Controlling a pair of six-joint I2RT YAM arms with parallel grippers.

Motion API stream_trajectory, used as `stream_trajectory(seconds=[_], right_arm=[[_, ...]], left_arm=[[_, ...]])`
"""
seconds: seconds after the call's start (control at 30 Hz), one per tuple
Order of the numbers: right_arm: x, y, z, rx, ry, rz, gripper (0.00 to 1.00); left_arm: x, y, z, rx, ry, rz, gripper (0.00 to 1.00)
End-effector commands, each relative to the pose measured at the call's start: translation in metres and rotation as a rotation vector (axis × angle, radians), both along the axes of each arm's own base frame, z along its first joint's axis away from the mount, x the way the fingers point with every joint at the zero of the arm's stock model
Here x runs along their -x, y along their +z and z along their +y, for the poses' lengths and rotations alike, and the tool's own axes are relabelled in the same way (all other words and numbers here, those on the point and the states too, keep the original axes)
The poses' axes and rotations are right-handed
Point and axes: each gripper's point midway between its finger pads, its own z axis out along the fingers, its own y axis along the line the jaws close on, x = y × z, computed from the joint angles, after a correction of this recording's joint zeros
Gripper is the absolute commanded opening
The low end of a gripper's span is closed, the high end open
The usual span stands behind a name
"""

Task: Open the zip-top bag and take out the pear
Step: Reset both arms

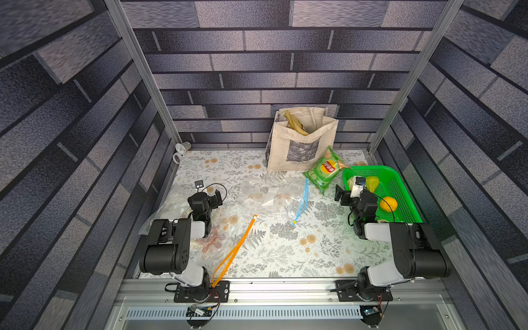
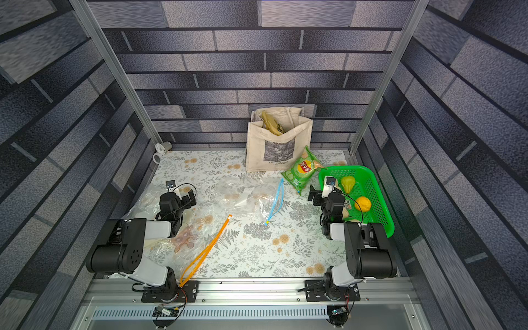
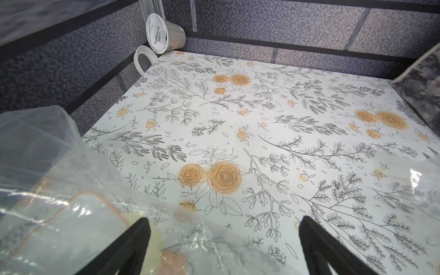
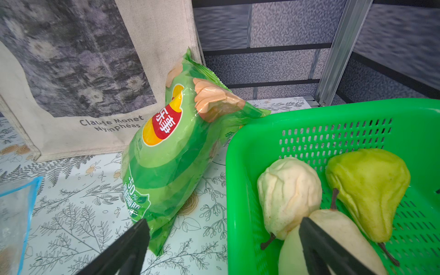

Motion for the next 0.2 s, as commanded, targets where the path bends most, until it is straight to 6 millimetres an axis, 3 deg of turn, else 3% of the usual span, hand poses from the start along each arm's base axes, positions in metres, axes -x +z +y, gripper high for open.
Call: stream_trajectory(seconds=[0.0, 0.17], right_arm=[[0.0073, -0.0297, 0.0044, 0.009, 0.019, 0.108, 1.0], [0.0073, -0.0296, 0.0044, 0.009, 0.019, 0.108, 1.0]], left_arm=[[-0.0042, 0.0036, -0.0004, -0.008, -0.018, -0.001, 1.0], [-0.0034, 0.0028, -0.0002, -0.002, -0.021, 0.0, 1.0]])
